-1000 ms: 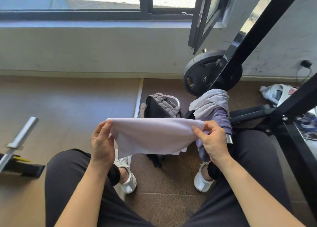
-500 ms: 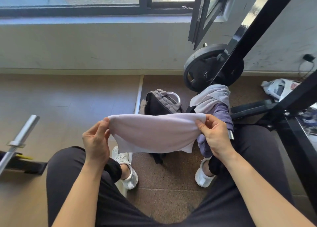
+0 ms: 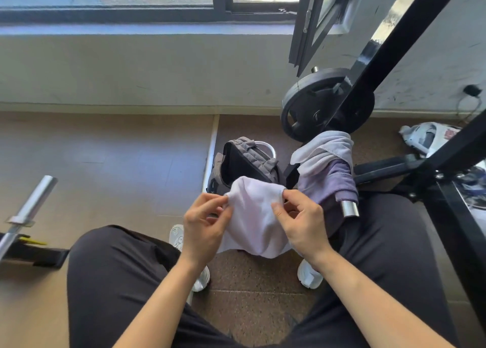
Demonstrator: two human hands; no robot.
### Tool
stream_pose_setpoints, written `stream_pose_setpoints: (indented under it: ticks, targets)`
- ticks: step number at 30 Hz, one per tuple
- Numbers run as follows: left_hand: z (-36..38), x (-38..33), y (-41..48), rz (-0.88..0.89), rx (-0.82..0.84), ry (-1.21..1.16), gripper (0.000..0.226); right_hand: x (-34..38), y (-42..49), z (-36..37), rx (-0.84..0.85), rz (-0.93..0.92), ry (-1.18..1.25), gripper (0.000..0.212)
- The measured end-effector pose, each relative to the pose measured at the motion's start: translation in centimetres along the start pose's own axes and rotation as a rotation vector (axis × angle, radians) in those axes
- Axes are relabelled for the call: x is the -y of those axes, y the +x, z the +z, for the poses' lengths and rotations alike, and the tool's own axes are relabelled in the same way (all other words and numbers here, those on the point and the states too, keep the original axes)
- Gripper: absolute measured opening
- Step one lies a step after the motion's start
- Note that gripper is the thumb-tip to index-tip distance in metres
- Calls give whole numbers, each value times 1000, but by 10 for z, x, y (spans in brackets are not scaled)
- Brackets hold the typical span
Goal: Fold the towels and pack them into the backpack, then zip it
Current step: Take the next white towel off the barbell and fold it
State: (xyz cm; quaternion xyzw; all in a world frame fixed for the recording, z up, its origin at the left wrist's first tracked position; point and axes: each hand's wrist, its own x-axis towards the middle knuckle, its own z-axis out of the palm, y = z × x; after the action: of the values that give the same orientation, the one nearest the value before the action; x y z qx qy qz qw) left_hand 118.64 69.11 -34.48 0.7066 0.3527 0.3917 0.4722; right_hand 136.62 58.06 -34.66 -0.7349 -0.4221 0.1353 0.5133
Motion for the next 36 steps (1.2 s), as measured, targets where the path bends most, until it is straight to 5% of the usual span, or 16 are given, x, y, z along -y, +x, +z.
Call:
stream_pose_setpoints:
  ticks: [6,16,21,24,28,31,34,36]
  targets:
    - [23,-3,-14,31,256,-16,41,6,-9,13,197,-89,7,22]
    - [24,-9,-14,44,304,-42,34,-2,-5,21,166,-118,-130,16]
    - [12,4,1,-79,51,-194,23,-2,4,12,243,193,212,12]
    - [1,10,11,-236,-94,-46,49,1,10,0,244,331,482,19]
    - [-15,24,19,-464,264,-93,86,0,16,-12,329,427,716,19]
    - [-9,22,16,-436,482,-110,55,-3,20,-15,348,465,817,26]
    - [-2,14,14,-339,312,-160,20,-5,22,-17,308,454,774,25]
    - [-3,11,14,-295,227,-195,22,-8,23,-18,251,448,743,21]
